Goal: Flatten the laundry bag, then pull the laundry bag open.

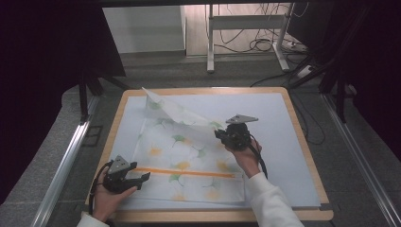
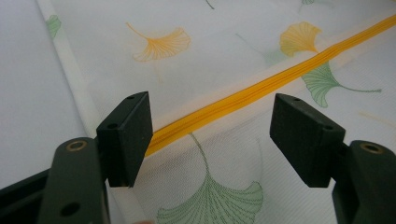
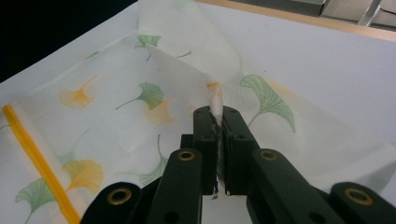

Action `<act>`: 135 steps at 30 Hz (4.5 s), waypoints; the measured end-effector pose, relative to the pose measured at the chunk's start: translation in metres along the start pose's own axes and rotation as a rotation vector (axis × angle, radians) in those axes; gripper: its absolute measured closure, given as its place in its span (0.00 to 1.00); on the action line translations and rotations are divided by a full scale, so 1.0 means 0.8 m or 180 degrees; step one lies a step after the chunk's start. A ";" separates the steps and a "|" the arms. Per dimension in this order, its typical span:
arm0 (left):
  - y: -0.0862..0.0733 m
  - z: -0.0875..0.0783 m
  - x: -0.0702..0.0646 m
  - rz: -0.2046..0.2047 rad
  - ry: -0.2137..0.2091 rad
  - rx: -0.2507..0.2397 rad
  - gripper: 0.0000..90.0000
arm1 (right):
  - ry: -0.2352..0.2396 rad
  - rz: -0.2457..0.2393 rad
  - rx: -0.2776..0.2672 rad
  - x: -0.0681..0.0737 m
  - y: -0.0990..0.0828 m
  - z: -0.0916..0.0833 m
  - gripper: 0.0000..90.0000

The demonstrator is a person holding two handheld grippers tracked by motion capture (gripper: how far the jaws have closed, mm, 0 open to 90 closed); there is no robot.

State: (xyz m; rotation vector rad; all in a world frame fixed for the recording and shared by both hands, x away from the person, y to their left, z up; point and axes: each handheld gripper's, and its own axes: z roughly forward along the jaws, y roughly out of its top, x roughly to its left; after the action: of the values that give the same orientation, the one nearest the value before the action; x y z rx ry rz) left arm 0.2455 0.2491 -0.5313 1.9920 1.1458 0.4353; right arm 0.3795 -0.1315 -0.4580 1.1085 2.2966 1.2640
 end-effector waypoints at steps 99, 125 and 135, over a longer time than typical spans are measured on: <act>0.019 0.010 -0.022 0.0261 -0.0091 -0.0121 0.31 | 0.0216 0.0040 0.0370 -0.015 -0.093 -0.078 0.98; 0.045 0.036 -0.052 0.0416 -0.0265 -0.0080 0.30 | 0.0404 0.0022 0.0496 0.030 -0.161 -0.125 0.97; 0.067 0.049 -0.068 0.0517 -0.0361 -0.0127 0.30 | 0.0378 -0.0101 0.0652 0.036 -0.165 -0.111 0.97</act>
State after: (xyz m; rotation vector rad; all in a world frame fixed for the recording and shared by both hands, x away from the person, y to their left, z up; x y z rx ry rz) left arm 0.2715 0.1699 -0.5104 2.0554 0.9029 0.4185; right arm 0.2456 -0.2037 -0.5117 1.0823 2.5694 1.1308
